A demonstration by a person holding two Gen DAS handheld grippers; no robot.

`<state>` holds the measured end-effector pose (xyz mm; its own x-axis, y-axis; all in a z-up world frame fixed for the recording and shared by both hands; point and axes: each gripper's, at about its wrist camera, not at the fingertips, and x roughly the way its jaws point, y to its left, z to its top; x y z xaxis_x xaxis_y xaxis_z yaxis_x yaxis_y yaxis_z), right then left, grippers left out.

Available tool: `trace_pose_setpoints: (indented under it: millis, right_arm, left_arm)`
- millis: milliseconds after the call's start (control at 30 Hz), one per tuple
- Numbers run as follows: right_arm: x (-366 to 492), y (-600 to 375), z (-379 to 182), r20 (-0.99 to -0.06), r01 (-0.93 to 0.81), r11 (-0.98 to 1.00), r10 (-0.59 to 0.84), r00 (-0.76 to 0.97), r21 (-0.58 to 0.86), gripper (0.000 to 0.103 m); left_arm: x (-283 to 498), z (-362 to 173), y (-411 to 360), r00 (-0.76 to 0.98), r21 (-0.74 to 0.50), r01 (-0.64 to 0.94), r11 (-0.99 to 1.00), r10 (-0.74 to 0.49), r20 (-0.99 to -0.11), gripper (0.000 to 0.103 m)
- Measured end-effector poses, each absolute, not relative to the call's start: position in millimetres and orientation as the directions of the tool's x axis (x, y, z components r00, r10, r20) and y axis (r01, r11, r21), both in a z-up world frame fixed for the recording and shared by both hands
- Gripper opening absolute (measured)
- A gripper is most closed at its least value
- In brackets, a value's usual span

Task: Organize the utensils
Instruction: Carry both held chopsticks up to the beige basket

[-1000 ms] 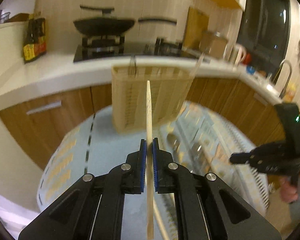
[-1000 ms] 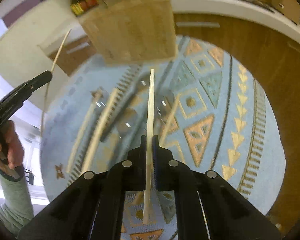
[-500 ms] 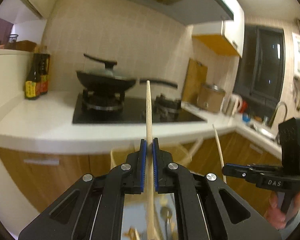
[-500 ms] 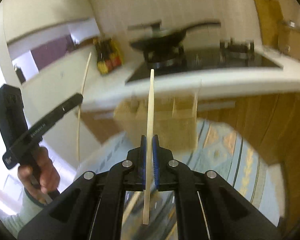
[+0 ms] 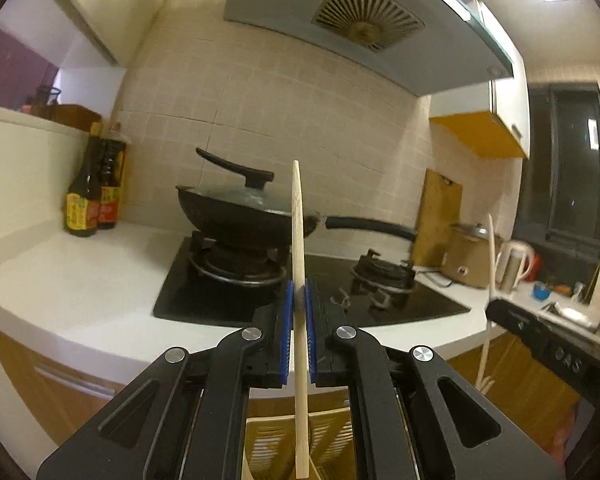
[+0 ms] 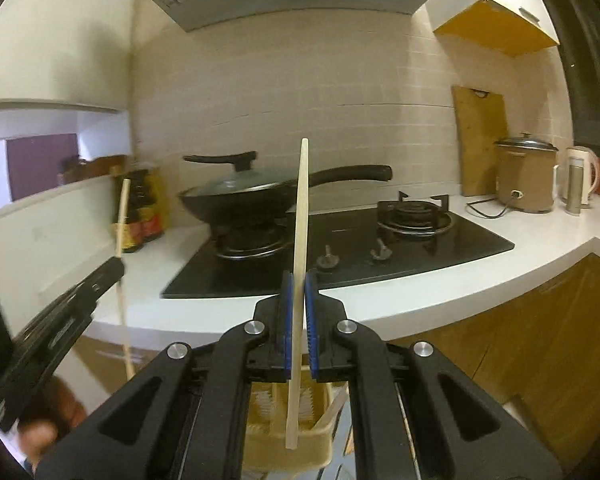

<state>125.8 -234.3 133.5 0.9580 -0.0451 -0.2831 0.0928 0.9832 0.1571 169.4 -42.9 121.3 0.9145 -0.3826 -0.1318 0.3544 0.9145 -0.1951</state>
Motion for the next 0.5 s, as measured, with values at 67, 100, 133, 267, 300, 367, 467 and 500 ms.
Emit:
trace_pose_setpoints:
  millis: [67, 100, 133, 267, 300, 367, 467, 500]
  right_arm:
    - [135, -238, 129, -0.285, 0.105, 0.979, -0.053, 0.957, 0.172, 0.004]
    - [140, -240, 126, -0.288, 0.114, 0.977, -0.059, 0.956, 0.179, 0.004]
    - [143, -241, 123, -0.292, 0.119, 0.976, -0.062, 0.954, 0.182, 0.004]
    - [153, -243, 107, -0.307, 0.133, 0.972, -0.069, 0.949, 0.192, 0.004]
    - [151, -242, 104, -0.306, 0.133, 0.972, -0.069, 0.95, 0.194, 0.004]
    - [150, -240, 99, -0.3, 0.14, 0.972, -0.08, 0.951, 0.187, 0.004]
    - [149, -236, 93, -0.304, 0.141, 0.976, -0.086, 0.949, 0.164, 0.004]
    - [148, -236, 90, -0.308, 0.135, 0.976, -0.078, 0.948, 0.17, 0.005]
  left_arm:
    - [173, 114, -46, 0.925, -0.177, 0.332, 0.927, -0.356, -0.13, 0.004]
    - [174, 110, -46, 0.931, -0.174, 0.318, 0.932, -0.342, -0.13, 0.004]
    - [175, 106, -47, 0.934, -0.177, 0.308, 0.935, -0.333, -0.134, 0.004]
    - [185, 90, -46, 0.936, -0.184, 0.277, 0.943, -0.308, -0.17, 0.004]
    - [185, 88, -45, 0.935, -0.188, 0.277, 0.942, -0.309, -0.173, 0.004]
    - [185, 84, -43, 0.934, -0.192, 0.278, 0.941, -0.311, -0.173, 0.005]
    - [186, 80, -43, 0.932, -0.178, 0.284, 0.942, -0.315, -0.181, 0.005]
    - [185, 79, -42, 0.931, -0.177, 0.286, 0.942, -0.317, -0.183, 0.005]
